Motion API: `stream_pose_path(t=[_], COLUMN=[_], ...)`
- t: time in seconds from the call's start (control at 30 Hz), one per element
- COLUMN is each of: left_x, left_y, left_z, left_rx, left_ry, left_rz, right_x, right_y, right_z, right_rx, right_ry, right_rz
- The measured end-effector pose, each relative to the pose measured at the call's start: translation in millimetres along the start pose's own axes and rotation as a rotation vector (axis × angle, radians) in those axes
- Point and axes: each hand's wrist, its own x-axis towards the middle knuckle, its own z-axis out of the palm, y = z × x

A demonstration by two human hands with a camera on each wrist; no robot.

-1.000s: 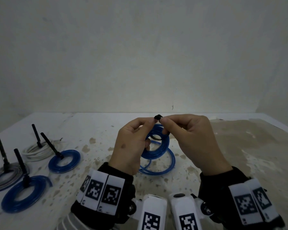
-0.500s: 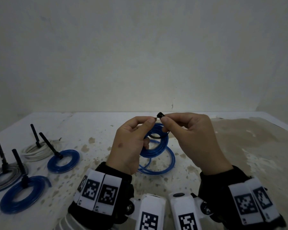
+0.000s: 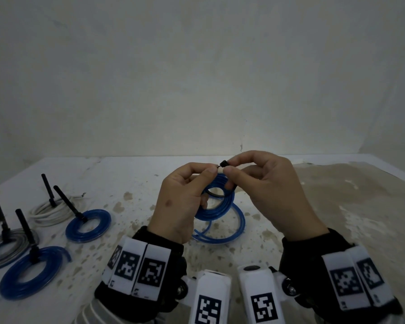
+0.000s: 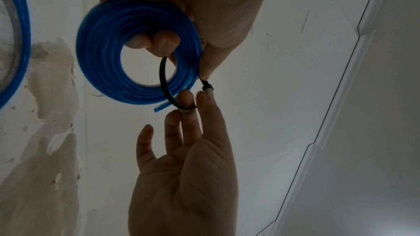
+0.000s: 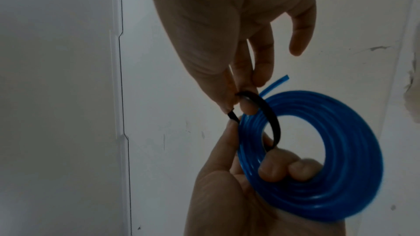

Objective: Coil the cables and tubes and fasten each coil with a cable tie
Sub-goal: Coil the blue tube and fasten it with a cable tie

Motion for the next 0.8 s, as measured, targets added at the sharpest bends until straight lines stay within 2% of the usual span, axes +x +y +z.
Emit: stream_pose_path(t=[0.23, 0.37, 0.47, 0.6, 0.7, 0.8], left_x=[-1.7, -1.9, -1.5, 2.2, 2.2, -0.7], left_y=[-1.3, 1.7, 2.9, 0.1, 3.4, 5.3], left_z=[0.8, 1.8, 2.4, -3.8, -4.8, -2.9], left_rx=[0.167, 0.139, 0.129, 0.121, 0.122, 0.137], left_ry=[-0.034, -0.052, -0.052, -0.022, -0.089, -0.168], left_rz=[0.112, 0.06, 0.034, 0.02, 0.037, 0.025], right_x=[1.2, 2.4, 2.1, 0.2, 1.4, 6.0], right_y=[4.2, 8.2, 8.6, 4.1, 3.2, -0.3], right_z=[-1.8, -0.7, 1.1, 0.3, -2.5, -6.8], right_rx=[-0.088, -0.071, -0.032, -0.009, -0.046, -0.188], right_ry=[-0.001, -0.011, -0.011, -0.093, -0.093, -0.095], right_rz=[-0.005, 0.05, 0.017, 0.002, -0.041, -0.078])
